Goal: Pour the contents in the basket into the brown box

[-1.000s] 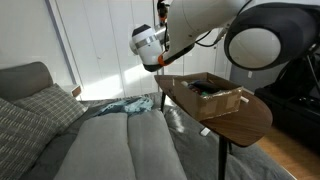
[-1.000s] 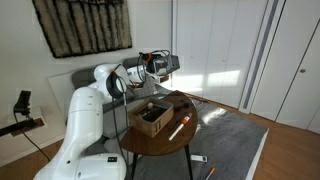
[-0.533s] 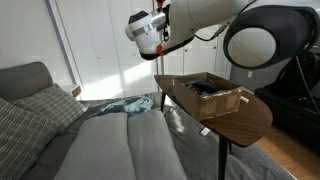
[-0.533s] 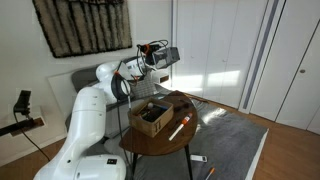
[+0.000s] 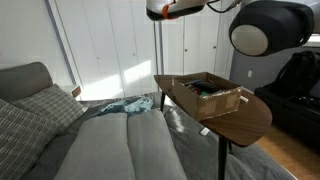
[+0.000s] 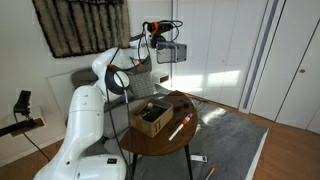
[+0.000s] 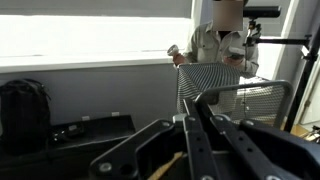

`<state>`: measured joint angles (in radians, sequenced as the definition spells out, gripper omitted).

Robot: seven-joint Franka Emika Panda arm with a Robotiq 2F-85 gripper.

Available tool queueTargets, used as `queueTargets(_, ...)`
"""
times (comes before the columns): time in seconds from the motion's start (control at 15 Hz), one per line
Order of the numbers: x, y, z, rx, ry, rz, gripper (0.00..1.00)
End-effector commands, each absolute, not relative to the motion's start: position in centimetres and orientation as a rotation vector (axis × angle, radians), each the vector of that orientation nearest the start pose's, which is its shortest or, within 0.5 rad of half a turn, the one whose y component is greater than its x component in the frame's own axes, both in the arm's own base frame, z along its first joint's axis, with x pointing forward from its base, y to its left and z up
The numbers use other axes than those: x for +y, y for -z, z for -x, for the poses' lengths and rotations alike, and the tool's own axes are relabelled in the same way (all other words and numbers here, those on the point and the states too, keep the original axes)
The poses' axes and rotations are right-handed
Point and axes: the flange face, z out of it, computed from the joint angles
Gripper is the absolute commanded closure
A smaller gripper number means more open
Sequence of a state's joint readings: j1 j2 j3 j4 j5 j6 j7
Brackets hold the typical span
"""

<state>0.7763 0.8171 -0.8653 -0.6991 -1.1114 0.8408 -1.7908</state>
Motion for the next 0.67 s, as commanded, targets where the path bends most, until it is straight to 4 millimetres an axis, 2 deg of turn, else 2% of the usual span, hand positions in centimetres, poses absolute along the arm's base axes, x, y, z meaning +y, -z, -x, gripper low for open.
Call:
queueTargets(0.0,14.3,-69.2,-58.4,0.682,1.540,-1.585,0.98)
queueTargets(0.07,13.5,-69.7,-58.2,0.620,1.542,-1.594,0.98)
queueTargets(0.27,12.9,-70.2,-57.6,0.429,1.548,-1.589,0.98)
queueTargets(0.33,13.0,-70.1,-58.0,0.545,1.534,-1.604,0.93)
queueTargets(0.53,12.5,-70.2,-57.9,0.457,1.548,-1.596,0.93)
queueTargets(0.6,12.5,-70.1,-57.9,0.449,1.549,-1.593,0.98)
